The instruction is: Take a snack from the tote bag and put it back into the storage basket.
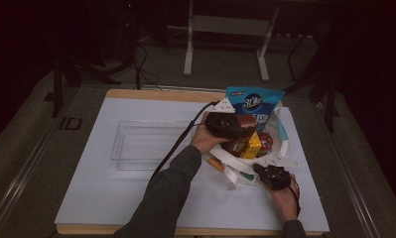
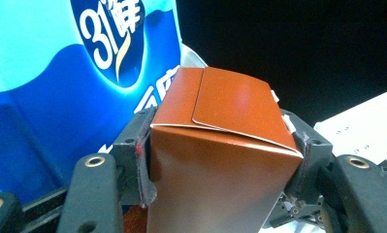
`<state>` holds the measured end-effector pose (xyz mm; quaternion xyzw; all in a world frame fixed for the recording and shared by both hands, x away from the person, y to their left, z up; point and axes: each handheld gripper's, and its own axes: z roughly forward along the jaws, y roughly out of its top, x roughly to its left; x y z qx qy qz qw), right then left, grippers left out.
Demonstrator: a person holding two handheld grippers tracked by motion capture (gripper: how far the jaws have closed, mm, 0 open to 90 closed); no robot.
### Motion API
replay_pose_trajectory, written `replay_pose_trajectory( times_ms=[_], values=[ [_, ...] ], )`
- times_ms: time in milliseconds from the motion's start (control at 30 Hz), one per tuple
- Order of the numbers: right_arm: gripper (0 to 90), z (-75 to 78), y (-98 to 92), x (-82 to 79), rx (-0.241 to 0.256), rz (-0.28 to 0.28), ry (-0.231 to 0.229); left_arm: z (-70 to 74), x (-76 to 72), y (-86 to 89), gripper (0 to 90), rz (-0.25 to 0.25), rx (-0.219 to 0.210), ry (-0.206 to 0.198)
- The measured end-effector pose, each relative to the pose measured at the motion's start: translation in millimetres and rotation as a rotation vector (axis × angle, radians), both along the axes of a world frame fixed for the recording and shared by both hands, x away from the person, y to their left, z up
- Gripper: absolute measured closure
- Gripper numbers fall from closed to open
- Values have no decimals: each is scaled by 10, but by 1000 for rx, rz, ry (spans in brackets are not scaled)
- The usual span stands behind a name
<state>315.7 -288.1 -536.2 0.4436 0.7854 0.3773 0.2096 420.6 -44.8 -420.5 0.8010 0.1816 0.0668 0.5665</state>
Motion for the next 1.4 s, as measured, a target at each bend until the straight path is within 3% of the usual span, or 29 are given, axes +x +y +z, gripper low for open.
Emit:
replay_pose_trajectory(
  times_ms=[267,833,1400],
  values=[
    [879,-1,0,-3,0,1,-2,77,-47,69,411,18,3,-22],
    [878,-4,-12,2,14,2,-1,381,-165,339,418,49,-95,-73],
    [877,-4,-15,-3,17,1,-3,624,-224,538,420,52,-116,-74]
  ],
)
